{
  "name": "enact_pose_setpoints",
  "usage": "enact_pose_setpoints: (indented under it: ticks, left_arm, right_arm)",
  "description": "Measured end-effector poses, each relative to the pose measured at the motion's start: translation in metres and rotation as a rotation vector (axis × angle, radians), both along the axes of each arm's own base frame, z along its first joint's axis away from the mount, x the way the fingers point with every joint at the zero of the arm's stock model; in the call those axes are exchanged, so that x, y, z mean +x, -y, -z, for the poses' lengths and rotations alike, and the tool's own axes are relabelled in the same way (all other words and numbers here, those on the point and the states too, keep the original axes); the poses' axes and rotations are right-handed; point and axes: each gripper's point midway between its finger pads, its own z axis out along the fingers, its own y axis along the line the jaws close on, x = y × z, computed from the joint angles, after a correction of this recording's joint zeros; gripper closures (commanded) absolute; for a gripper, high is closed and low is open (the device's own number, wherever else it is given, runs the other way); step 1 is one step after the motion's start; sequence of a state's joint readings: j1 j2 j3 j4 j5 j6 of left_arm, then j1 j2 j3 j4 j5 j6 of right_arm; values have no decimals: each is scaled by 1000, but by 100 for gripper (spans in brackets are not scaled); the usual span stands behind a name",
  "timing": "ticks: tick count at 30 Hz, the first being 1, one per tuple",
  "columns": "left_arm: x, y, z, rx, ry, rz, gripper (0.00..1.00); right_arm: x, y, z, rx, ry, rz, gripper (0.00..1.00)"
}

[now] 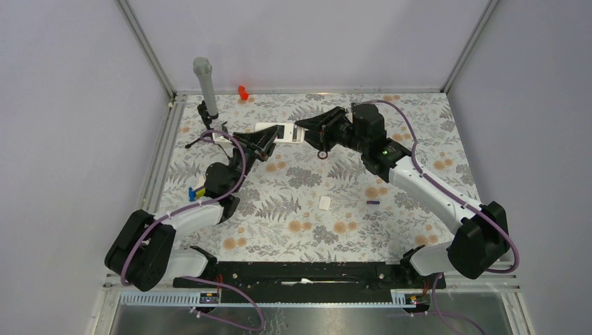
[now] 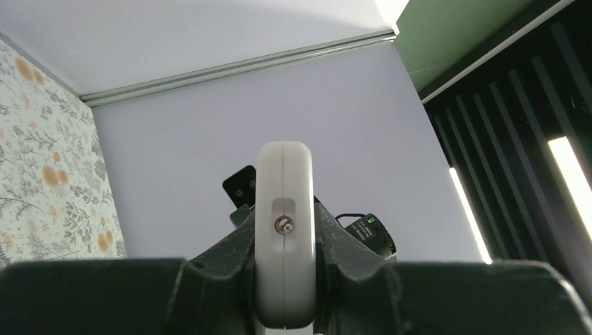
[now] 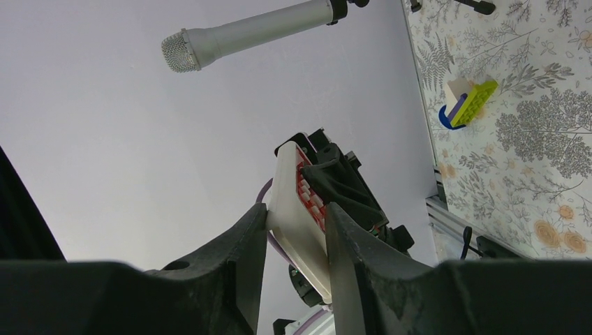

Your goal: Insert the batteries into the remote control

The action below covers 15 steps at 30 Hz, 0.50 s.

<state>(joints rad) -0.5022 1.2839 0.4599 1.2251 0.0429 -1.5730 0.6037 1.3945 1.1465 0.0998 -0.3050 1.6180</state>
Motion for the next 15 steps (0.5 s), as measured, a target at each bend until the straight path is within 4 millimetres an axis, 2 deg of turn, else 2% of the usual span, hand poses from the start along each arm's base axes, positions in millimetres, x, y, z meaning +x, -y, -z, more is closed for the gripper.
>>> enact_pose_setpoints:
  ticks: [8, 15]
  left_arm:
    - [2, 2, -4, 24, -22, 3, 100]
    - [4, 2, 2, 33, -54, 5, 100]
  right_arm:
    - [2, 2, -3, -9, 44, -7, 62]
    - [1, 4, 6, -37, 74, -15, 61]
